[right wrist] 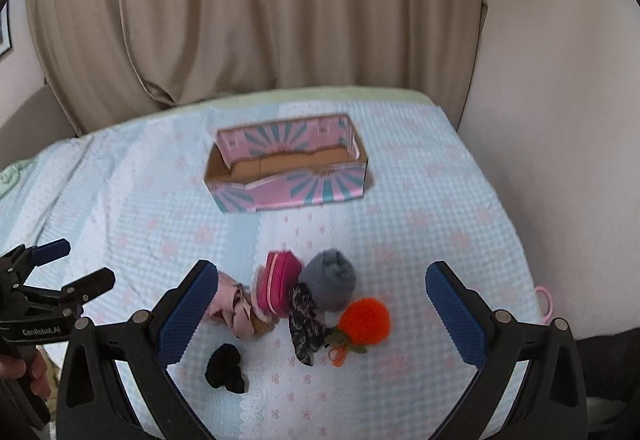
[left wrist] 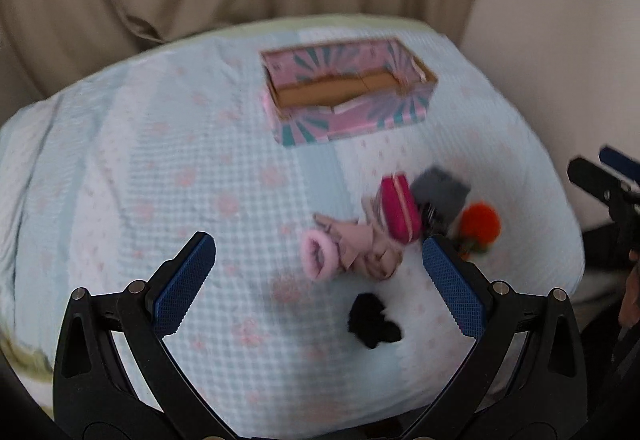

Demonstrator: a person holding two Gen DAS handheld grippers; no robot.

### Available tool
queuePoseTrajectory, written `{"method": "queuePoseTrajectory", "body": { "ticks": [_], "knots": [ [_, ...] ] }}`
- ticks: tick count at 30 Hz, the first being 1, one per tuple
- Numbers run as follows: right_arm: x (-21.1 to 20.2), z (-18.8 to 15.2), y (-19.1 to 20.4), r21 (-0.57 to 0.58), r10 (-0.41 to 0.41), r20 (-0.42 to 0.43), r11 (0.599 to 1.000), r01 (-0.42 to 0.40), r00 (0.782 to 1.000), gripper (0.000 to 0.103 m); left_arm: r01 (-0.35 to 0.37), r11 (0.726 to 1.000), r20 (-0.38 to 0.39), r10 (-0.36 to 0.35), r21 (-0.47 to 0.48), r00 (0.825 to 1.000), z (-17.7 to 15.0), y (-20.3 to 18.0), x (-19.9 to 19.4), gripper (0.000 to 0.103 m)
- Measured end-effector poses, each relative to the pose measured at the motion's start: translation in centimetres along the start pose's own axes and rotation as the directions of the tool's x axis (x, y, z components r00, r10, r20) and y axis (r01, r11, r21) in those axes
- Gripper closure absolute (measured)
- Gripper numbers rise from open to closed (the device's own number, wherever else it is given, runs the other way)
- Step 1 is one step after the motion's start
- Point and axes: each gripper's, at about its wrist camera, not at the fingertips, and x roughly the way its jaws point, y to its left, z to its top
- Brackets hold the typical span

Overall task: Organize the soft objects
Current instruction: 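Grasp the pink fluffy scrunchie with left tool while right tool grasps black patterned scarf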

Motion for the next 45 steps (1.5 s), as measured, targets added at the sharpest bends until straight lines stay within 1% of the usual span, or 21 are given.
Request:
{"method": "queuePoseTrajectory", "body": {
  "ticks": [6, 8, 11, 13, 15, 18, 20, 21, 24, 25, 26, 27, 28, 29, 30, 31, 32, 35, 39, 45],
  "knots": [
    [6.8, -3.8, 1.5, 0.004, -0.048, -0.068, 0.999, 0.049, 0.996, 0.000, 0.043, 0.990, -0.083, -0.032, 0.135, 0.996, -3.2, 1.0, 8.5, 0.002],
    [8.7, -5.0, 1.8, -0.007, -0.064, -0.084, 0.998, 0.064, 0.994, 0.000, 0.058, 0.986, -0.106, -0.042, 0.159, 0.993, -4.3, 1.2, 10.4, 0.007],
    [11.6, -6.7, 2.1, -0.042, -0.082, -0.105, 0.996, 0.078, 0.991, 0.000, 0.087, 0.974, -0.133, -0.060, 0.207, 0.989, -5.6, 1.5, 14.0, 0.009],
    [13.3, -7.5, 2.2, -0.068, -0.082, -0.121, 0.995, 0.074, 0.989, 0.004, 0.104, 0.961, -0.137, -0.071, 0.255, 0.988, -6.2, 1.4, 15.8, 0.009],
    [14.9, -8.5, 2.4, -0.094, -0.081, -0.141, 0.993, 0.068, 0.987, 0.005, 0.118, 0.940, -0.132, -0.079, 0.319, 0.988, -6.9, 1.2, 17.4, 0.010],
    [17.1, -9.9, 2.5, -0.132, -0.078, -0.168, 0.990, 0.056, 0.983, 0.010, 0.134, 0.913, -0.134, -0.089, 0.386, 0.987, -7.4, 1.1, 19.2, 0.016],
    [18.6, -10.7, 2.7, -0.153, -0.076, -0.183, 0.987, 0.048, 0.980, 0.016, 0.156, 0.898, -0.147, -0.104, 0.412, 0.984, -7.5, 0.9, 20.0, 0.023],
    [19.3, -11.0, 2.7, -0.163, -0.073, -0.193, 0.986, 0.042, 0.978, 0.017, 0.163, 0.889, -0.150, -0.107, 0.427, 0.983, -7.6, 0.8, 20.7, 0.024],
    [20.6, -11.5, 2.9, -0.180, -0.068, -0.211, 0.983, 0.030, 0.975, 0.027, 0.192, 0.876, -0.165, -0.130, 0.442, 0.978, -7.5, 0.7, 21.8, 0.032],
    [21.2, -11.6, 2.9, -0.188, -0.067, -0.216, 0.982, 0.025, 0.974, 0.030, 0.202, 0.874, -0.169, -0.140, 0.441, 0.976, -7.5, 0.7, 22.0, 0.038],
    [21.5, -11.6, 2.9, -0.193, -0.065, -0.220, 0.981, 0.022, 0.973, 0.034, 0.216, 0.870, -0.177, -0.151, 0.443, 0.973, -7.4, 0.6, 22.2, 0.047],
    [21.9, -11.6, 2.8, -0.196, -0.059, -0.224, 0.980, 0.014, 0.973, 0.037, 0.229, 0.866, -0.184, -0.161, 0.445, 0.970, -7.4, 0.4, 22.3, 0.050],
    [22.0, -11.6, 2.8, -0.196, -0.052, -0.229, 0.981, 0.006, 0.972, 0.045, 0.241, 0.861, -0.194, -0.170, 0.447, 0.966, -7.3, 0.3, 22.5, 0.054],
    [22.2, -11.5, 2.7, -0.192, -0.042, -0.234, 0.981, -0.004, 0.971, 0.054, 0.243, 0.858, -0.198, -0.169, 0.452, 0.966, -7.3, 0.0, 22.5, 0.060],
    [22.3, -11.4, 2.6, -0.187, -0.034, -0.239, 0.982, -0.012, 0.970, 0.057, 0.243, 0.856, -0.196, -0.170, 0.457, 0.966, -7.3, -0.1, 22.5, 0.064],
    [22.5, -11.3, 2.5, -0.177, -0.016, -0.248, 0.984, -0.029, 0.969, 0.063, 0.244, 0.854, -0.194, -0.172, 0.459, 0.966, -7.3, -0.2, 22.4, 0.070],
    [22.6, -11.2, 2.5, -0.170, -0.003, -0.252, 0.985, -0.041, 0.968, 0.067, 0.249, 0.853, -0.198, -0.176, 0.458, 0.964, -7.2, -0.2, 22.4, 0.072],
    [22.4, -11.2, 2.8, -0.184, -0.013, -0.245, 0.982, -0.033, 0.969, 0.068, 0.255, 0.862, -0.203, -0.181, 0.438, 0.962, -7.1, 0.1, 22.2, 0.075],
    [22.0, -11.4, 2.9, -0.171, -0.011, -0.236, 0.985, -0.030, 0.972, 0.069, 0.260, 0.878, -0.206, -0.190, 0.401, 0.960, -6.9, 0.7, 21.8, 0.076],
    [20.6, -11.2, 3.2, -0.150, -0.001, -0.219, 0.988, -0.032, 0.976, 0.069, 0.243, 0.895, -0.182, -0.186, 0.375, 0.966, -6.8, 1.2, 20.2, 0.076]
  ]
}}
